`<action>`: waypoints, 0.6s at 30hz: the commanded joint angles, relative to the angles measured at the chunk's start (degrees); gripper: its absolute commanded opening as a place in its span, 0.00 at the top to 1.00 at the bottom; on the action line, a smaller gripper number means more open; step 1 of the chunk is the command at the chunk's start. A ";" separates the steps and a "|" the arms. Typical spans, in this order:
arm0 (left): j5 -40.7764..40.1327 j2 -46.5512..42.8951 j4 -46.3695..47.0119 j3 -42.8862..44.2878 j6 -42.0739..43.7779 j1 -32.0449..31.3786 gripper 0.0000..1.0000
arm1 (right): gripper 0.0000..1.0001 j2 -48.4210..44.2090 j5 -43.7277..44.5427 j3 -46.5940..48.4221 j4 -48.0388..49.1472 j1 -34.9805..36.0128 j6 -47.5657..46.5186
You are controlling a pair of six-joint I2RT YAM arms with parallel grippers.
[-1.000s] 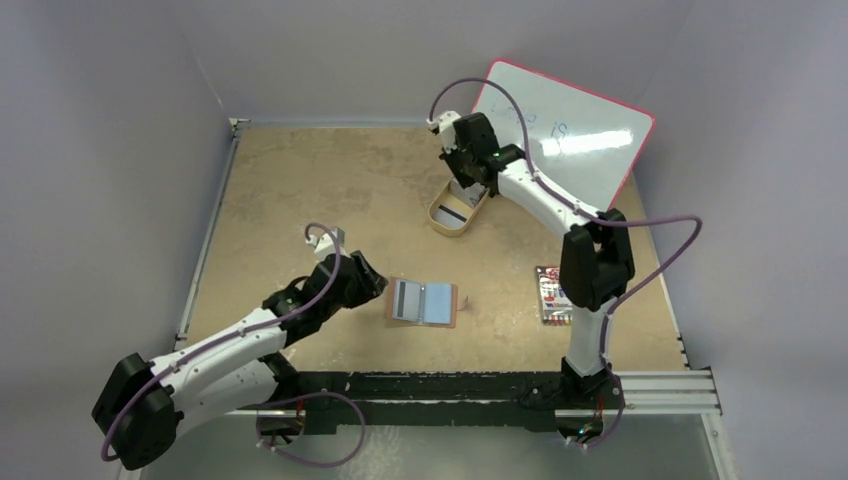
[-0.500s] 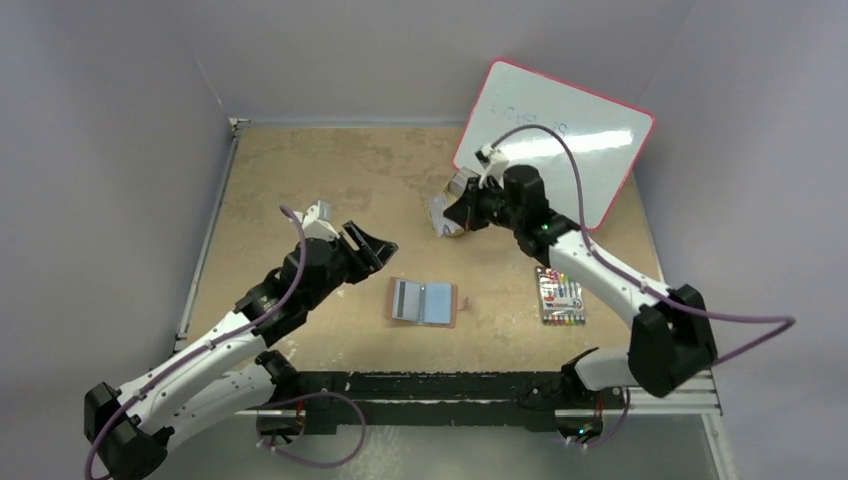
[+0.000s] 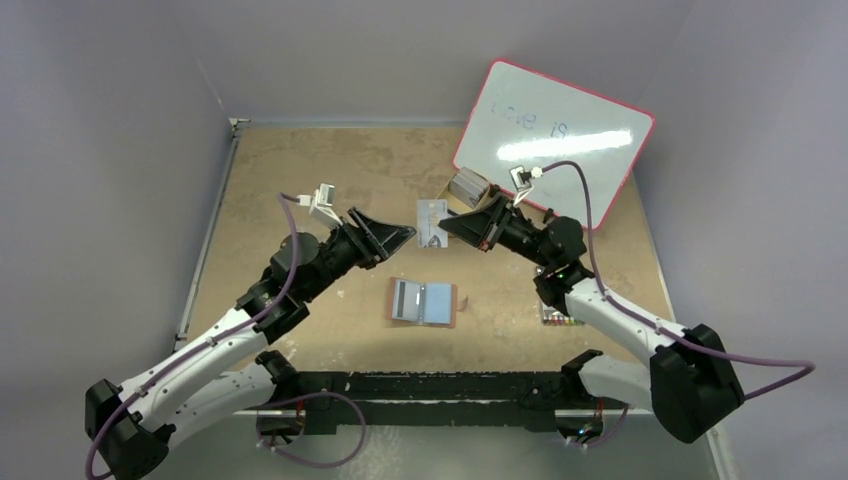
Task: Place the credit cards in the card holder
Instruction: Pick up the credit card from the storage box.
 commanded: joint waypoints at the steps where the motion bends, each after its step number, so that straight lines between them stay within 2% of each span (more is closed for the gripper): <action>1: 4.81 0.46 10.08 2.78 -0.75 -0.29 0.45 | 1.00 0.32 -3.39 -1.15 12.53 0.53 8.64; 4: 5.03 0.73 11.44 2.76 -0.48 -0.30 0.46 | 1.00 0.78 -4.07 -0.94 12.78 1.35 9.06; 9: 5.49 2.34 12.23 2.80 -0.14 -0.25 0.56 | 1.00 1.46 -4.32 -1.69 14.45 2.48 10.19; 12: 6.17 3.52 12.82 3.03 -0.40 -0.29 0.72 | 1.00 1.75 -4.20 -2.22 14.47 2.71 10.45; 15: 6.20 3.99 12.60 3.21 -0.16 -0.22 0.97 | 1.00 1.87 -4.17 -2.58 12.99 2.73 9.43; 17: 5.60 3.98 11.37 3.26 0.49 -0.26 1.00 | 0.99 1.41 -4.24 -2.43 10.29 2.71 7.29; 18: 4.86 3.93 9.99 3.33 0.84 -0.22 1.00 | 0.95 0.64 -3.99 -2.16 5.72 2.73 5.79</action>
